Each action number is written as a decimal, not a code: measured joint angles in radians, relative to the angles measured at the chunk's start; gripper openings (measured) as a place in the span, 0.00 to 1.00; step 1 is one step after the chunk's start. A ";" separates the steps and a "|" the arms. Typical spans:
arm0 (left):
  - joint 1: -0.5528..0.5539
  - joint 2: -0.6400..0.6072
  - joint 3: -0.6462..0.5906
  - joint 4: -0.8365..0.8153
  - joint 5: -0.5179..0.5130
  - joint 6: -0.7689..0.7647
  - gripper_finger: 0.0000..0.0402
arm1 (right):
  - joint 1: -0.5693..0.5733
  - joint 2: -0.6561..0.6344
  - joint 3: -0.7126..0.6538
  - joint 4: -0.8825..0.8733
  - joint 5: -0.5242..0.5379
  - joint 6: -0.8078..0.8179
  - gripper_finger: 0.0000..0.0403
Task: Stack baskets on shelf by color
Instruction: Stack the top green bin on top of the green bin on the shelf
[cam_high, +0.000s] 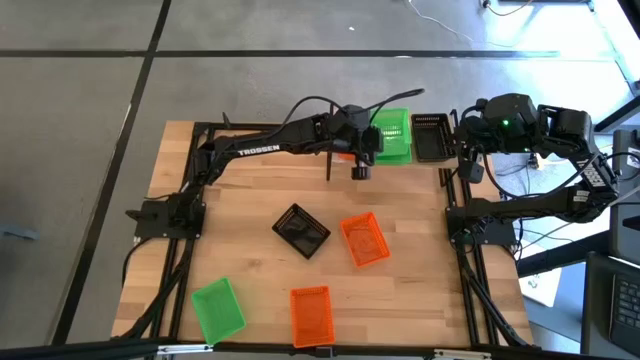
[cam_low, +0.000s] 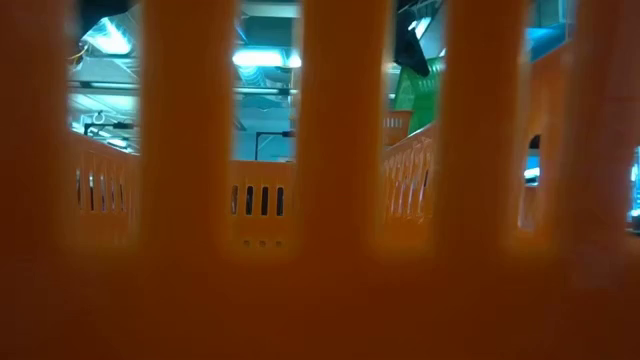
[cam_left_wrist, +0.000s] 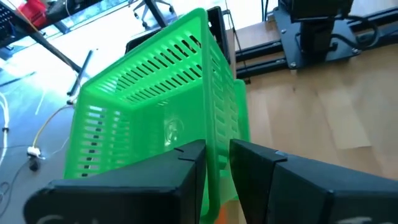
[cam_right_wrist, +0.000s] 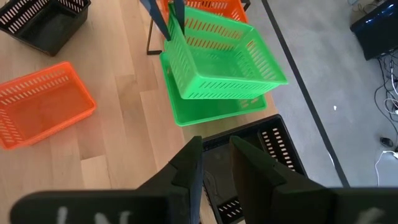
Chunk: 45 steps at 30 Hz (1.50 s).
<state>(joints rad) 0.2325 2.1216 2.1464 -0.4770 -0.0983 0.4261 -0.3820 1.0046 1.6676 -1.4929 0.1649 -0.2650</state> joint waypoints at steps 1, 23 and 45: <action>0.000 0.000 0.000 0.000 0.001 -0.004 0.15 | 0.000 0.000 0.000 0.000 0.000 0.000 0.20; -0.025 0.033 0.000 0.030 -0.073 -0.005 0.16 | 0.000 0.000 0.000 0.000 0.000 0.000 0.20; -0.044 -0.178 0.000 -0.057 -0.174 -0.080 0.16 | 0.000 0.021 -0.198 0.140 -0.293 -0.004 0.20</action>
<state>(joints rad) 0.1889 1.9440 2.1464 -0.5345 -0.2718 0.3463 -0.3817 1.0254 1.4693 -1.3526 -0.1277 -0.2692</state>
